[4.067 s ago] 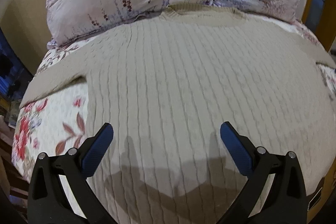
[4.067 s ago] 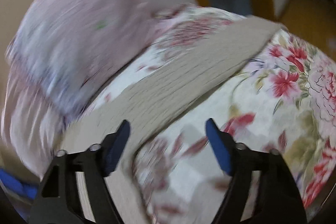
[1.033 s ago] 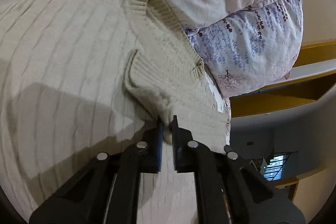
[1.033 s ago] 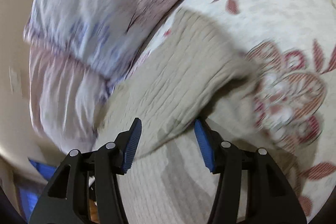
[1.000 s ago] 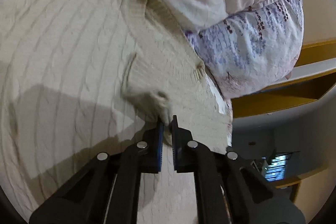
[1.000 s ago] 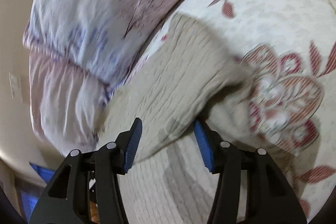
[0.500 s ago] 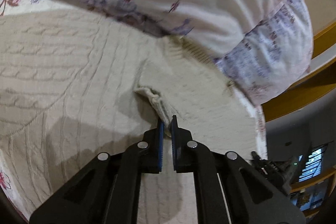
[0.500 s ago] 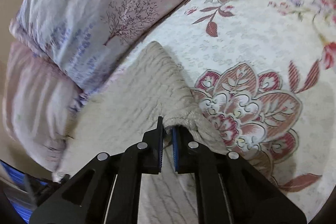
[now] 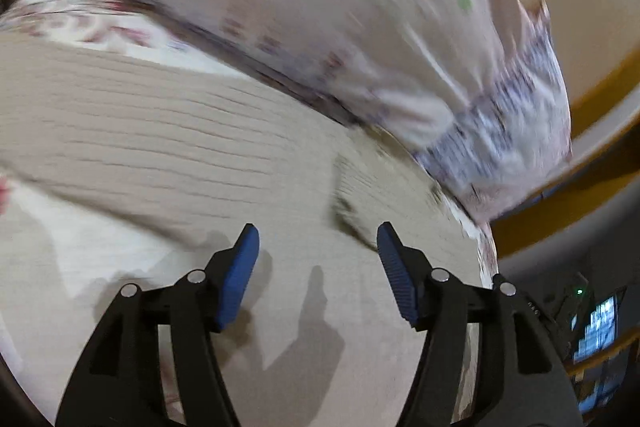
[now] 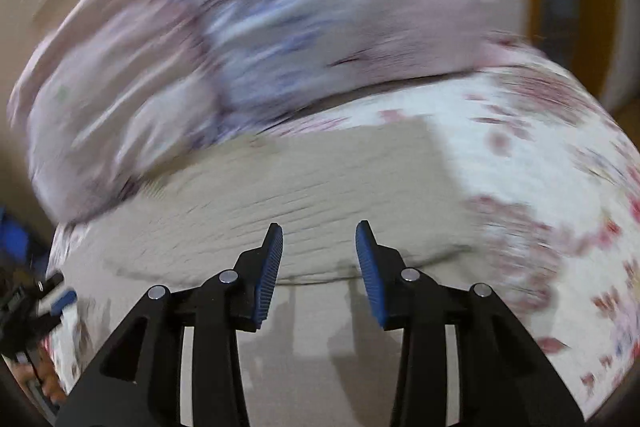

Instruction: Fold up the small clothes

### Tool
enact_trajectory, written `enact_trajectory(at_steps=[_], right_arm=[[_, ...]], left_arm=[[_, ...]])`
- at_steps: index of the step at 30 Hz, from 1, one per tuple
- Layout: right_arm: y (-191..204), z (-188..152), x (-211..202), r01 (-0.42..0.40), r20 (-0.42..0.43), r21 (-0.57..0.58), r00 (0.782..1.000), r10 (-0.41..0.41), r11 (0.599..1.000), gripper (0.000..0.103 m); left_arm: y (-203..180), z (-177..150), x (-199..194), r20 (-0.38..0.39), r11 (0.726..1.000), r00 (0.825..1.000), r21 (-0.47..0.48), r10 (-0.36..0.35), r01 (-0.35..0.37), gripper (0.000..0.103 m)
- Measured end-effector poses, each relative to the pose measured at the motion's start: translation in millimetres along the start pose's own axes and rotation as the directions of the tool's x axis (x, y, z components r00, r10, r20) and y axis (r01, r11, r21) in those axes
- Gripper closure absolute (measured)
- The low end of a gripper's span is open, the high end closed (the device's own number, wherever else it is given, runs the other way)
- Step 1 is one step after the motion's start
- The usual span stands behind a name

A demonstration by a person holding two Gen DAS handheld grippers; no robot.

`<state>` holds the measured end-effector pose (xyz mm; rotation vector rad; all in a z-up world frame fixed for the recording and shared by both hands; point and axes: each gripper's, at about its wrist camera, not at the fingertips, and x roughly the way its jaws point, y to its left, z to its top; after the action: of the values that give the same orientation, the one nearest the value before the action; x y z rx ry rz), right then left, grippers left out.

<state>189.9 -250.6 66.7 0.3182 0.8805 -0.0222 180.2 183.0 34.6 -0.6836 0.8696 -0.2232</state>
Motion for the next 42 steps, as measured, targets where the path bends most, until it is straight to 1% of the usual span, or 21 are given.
enact_trajectory(at_steps=[4,6,8,10,12,13,15,17,20,23,24,25,27,30,31,32,34,36,39,40,42], right_arm=[[52.6,-2.0,41.4,-0.055,-0.081,-0.168,0.996,0.042,0.984,0.063],[68.4,-4.7,53.0,-0.079,-0.101,-0.202,0.993,0.060,0.976,0.063],[83.3,-9.6,64.1,-0.106,-0.120,-0.238,0.990,0.079,0.966,0.063],[93.6,-16.7,77.1,-0.105,-0.168,-0.280,0.984,0.059,0.954,0.062],[99.7,-23.9,76.3,-0.078,-0.141,-0.314,0.989,0.035,0.946,0.062],[100.1,-24.6,75.3,-0.078,-0.142,-0.319,0.989,0.034,0.945,0.062],[92.0,-22.7,73.1,-0.113,-0.166,-0.269,0.984,0.069,0.956,0.061],[83.8,-20.0,72.7,-0.148,-0.189,-0.218,0.976,0.107,0.965,0.061],[82.6,-21.6,72.1,-0.160,-0.193,-0.207,0.974,0.120,0.965,0.061],[82.8,-23.8,70.5,-0.164,-0.191,-0.216,0.974,0.123,0.963,0.056],[84.8,-23.7,71.2,-0.166,-0.191,-0.217,0.974,0.125,0.962,0.055],[84.9,-23.7,70.4,-0.169,-0.191,-0.216,0.973,0.128,0.962,0.055],[84.1,-22.4,70.9,-0.176,-0.193,-0.211,0.972,0.136,0.961,0.055],[78.4,-19.5,67.8,-0.202,-0.200,-0.185,0.966,0.164,0.962,0.055],[76.5,-18.4,66.9,-0.207,-0.201,-0.178,0.965,0.171,0.962,0.055],[73.7,-17.4,64.7,-0.212,-0.199,-0.170,0.964,0.177,0.962,0.055],[67.9,-15.3,60.1,-0.218,-0.194,-0.156,0.963,0.186,0.964,0.055],[61.6,-12.3,55.2,-0.218,-0.185,-0.141,0.964,0.191,0.966,0.055],[51.6,-7.9,48.9,-0.220,-0.171,-0.114,0.965,0.199,0.969,0.055],[49.5,-7.3,47.6,-0.220,-0.171,-0.107,0.965,0.200,0.970,0.055],[43.3,-6.1,44.1,-0.220,-0.164,-0.092,0.965,0.203,0.971,0.055]], left_arm=[[51.9,3.6,-43.3,0.077,0.991,0.994,-0.113,0.076,-0.068,0.042],[74.9,4.8,-60.7,0.108,0.982,0.989,-0.167,0.105,-0.086,0.042],[101.9,8.0,-77.2,0.141,0.965,0.980,-0.245,0.136,-0.099,0.042],[123.1,11.5,-87.9,0.165,0.945,0.972,-0.308,0.167,-0.110,0.042],[142.4,15.5,-94.6,0.173,0.924,0.968,-0.368,0.180,-0.106,0.043],[154.2,18.3,-96.5,0.177,0.907,0.968,-0.410,0.178,-0.092,0.043],[160.9,21.7,-95.0,0.192,0.888,0.966,-0.454,0.171,-0.067,0.048],[170.1,27.6,-97.4,0.211,0.865,0.963,-0.501,0.168,-0.041,0.048],[184.5,37.8,-103.4,0.248,0.832,0.949,-0.555,0.193,-0.024,0.049],[196.9,47.0,-105.1,0.264,0.806,0.941,-0.591,0.213,-0.017,0.060],[201.0,50.0,-105.0,0.263,0.801,0.940,-0.599,0.219,-0.019,0.070],[204.5,51.3,-104.9,0.257,0.799,0.941,-0.601,0.221,-0.023,0.074],[212.2,53.2,-103.2,0.247,0.789,0.946,-0.614,0.209,-0.014,0.088],[218.9,55.0,-104.7,0.260,0.773,0.946,-0.634,0.193,0.016,0.096],[215.5,56.6,-106.6,0.271,0.780,0.942,-0.626,0.196,0.017,0.097],[207.8,58.2,-108.9,0.280,0.795,0.938,-0.606,0.206,0.006,0.097],[180.0,65.9,-113.2,0.309,0.848,0.927,-0.529,0.212,-0.017,0.098],[141.1,75.5,-112.0,0.336,0.898,0.929,-0.440,0.155,0.009,0.098],[84.3,84.7,-101.8,0.346,0.953,0.934,-0.302,0.087,0.023,0.098],[57.3,86.2,-93.3,0.340,0.972,0.939,-0.234,0.048,0.035,0.098],[20.3,86.3,-76.6,0.317,0.987,0.948,-0.146,-0.013,0.062,0.098]])
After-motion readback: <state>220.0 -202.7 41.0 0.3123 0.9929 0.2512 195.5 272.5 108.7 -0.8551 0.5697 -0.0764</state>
